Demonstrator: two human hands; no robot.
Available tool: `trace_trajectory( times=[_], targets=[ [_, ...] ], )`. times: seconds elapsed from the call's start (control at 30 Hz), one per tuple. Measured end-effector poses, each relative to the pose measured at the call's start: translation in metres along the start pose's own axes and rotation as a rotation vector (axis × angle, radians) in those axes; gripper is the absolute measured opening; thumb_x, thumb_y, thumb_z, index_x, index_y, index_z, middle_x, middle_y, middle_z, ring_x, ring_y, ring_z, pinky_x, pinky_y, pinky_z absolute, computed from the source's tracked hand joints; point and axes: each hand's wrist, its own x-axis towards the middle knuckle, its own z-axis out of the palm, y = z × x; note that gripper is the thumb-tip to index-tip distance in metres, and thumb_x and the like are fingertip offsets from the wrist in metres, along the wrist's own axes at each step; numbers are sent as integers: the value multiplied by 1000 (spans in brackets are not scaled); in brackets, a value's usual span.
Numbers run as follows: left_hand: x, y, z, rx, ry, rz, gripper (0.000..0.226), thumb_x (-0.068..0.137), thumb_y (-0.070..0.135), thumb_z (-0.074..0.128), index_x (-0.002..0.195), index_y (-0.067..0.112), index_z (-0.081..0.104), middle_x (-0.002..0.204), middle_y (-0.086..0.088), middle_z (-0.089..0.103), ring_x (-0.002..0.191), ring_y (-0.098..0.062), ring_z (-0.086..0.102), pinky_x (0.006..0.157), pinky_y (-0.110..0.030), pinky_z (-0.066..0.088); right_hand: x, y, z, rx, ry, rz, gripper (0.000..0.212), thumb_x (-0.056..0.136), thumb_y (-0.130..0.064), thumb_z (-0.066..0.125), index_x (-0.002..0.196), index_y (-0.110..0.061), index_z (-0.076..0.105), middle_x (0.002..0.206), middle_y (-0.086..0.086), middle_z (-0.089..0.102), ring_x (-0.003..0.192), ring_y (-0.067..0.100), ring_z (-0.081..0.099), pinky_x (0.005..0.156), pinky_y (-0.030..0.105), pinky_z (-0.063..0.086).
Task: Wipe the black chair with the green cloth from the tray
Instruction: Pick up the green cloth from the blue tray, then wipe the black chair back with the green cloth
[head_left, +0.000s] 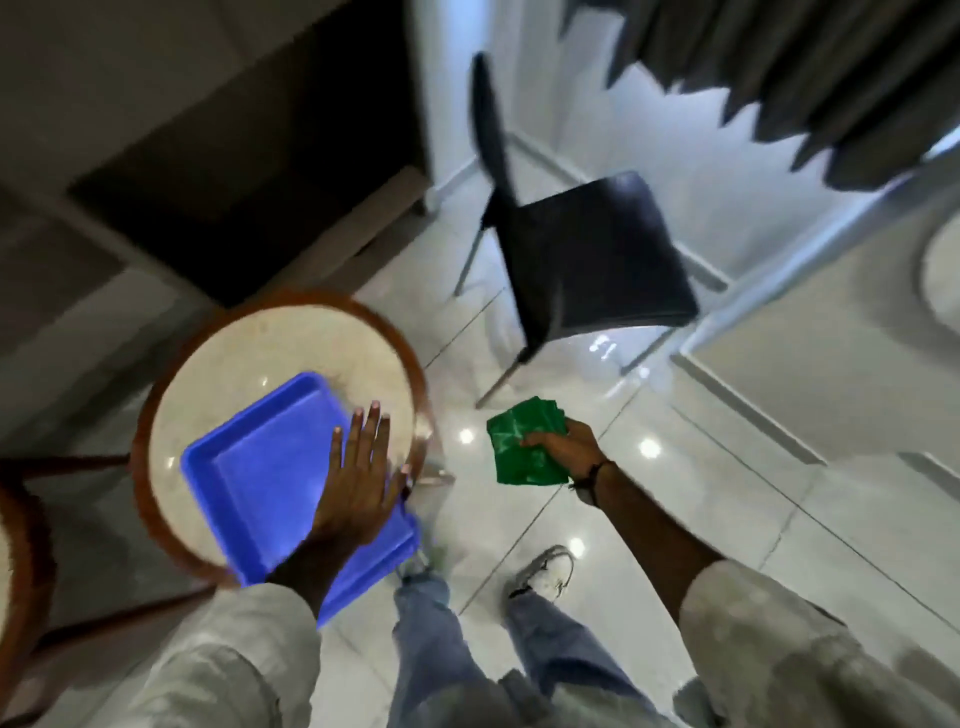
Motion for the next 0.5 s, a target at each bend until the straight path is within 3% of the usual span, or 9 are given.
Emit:
trace_trajectory(
  times=[0.1,0.23,0.33,0.4,0.5],
  targets=[
    [43,64,-27,37,-3,168,73,107,46,28,161,-3,29,172,-22,20,160,-41,24,129,-60,20,-18,-7,-76,202,90,-7,47,69,0,79,115,-3,69,105,17,74,89,34,72,73,38,62],
    [95,151,-61,84,16,374,75,105,51,32,160,0,34,170,-21,29,157,-41,31,126,-61,31,-36,-2,-147,452,187,-27,45,74,0,74,117,-9,65,100,12,71,75,23,68,49,24,56],
    [128,201,-80,157,-21,542,80,105,58,12,163,4,26,173,-16,21,161,-36,22,129,-58,26,-42,12,-171,612,232,-21,43,74,0,73,115,-11,65,90,6,71,73,21,67,45,23,54],
    [151,226,-89,184,-27,604,83,104,61,6,166,7,15,176,-11,7,164,-31,7,133,-55,16,-38,17,-176,706,260,-21,43,73,1,72,114,-10,66,93,9,72,78,25,69,56,31,60],
    [189,256,-96,245,-53,708,80,104,59,12,166,9,8,177,-9,2,165,-29,1,134,-54,12,-19,22,-176,797,331,1,49,72,1,73,119,-9,64,112,17,70,99,37,69,86,52,60]
  ],
)
